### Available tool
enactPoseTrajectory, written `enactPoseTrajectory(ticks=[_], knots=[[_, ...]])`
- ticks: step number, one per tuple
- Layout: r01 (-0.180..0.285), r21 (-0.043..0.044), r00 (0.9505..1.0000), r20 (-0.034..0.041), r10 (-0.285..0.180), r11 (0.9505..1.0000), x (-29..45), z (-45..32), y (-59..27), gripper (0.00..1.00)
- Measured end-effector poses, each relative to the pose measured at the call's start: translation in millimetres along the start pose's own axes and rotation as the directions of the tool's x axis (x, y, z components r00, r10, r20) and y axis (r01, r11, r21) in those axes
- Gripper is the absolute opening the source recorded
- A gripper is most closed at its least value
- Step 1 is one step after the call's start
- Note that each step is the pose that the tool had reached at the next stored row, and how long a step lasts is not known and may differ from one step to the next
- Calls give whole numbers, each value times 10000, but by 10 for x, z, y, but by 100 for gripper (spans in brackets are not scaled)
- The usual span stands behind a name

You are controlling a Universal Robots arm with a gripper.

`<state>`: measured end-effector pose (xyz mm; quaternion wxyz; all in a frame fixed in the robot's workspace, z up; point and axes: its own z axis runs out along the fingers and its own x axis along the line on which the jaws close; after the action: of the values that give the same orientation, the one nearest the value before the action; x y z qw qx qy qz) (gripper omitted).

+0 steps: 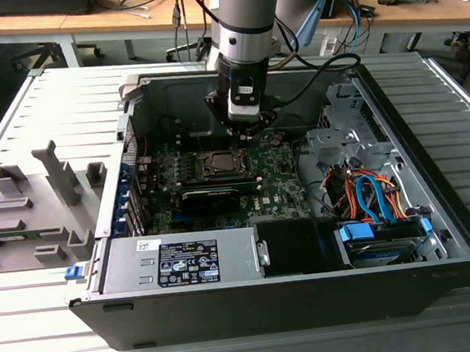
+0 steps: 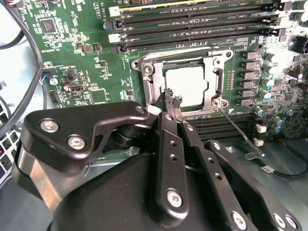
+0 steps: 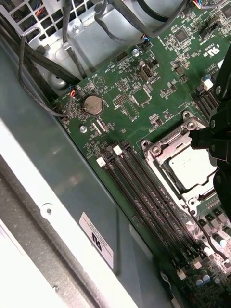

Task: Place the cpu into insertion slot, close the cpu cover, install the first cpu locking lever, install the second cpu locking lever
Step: 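Install the first cpu locking lever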

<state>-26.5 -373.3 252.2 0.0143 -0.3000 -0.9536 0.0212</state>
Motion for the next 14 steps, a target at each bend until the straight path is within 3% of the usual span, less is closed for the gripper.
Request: enactPoseTrajectory(ticks=[14], knots=[[287,4,9996,14,-287,9996,0,0,0,11]])
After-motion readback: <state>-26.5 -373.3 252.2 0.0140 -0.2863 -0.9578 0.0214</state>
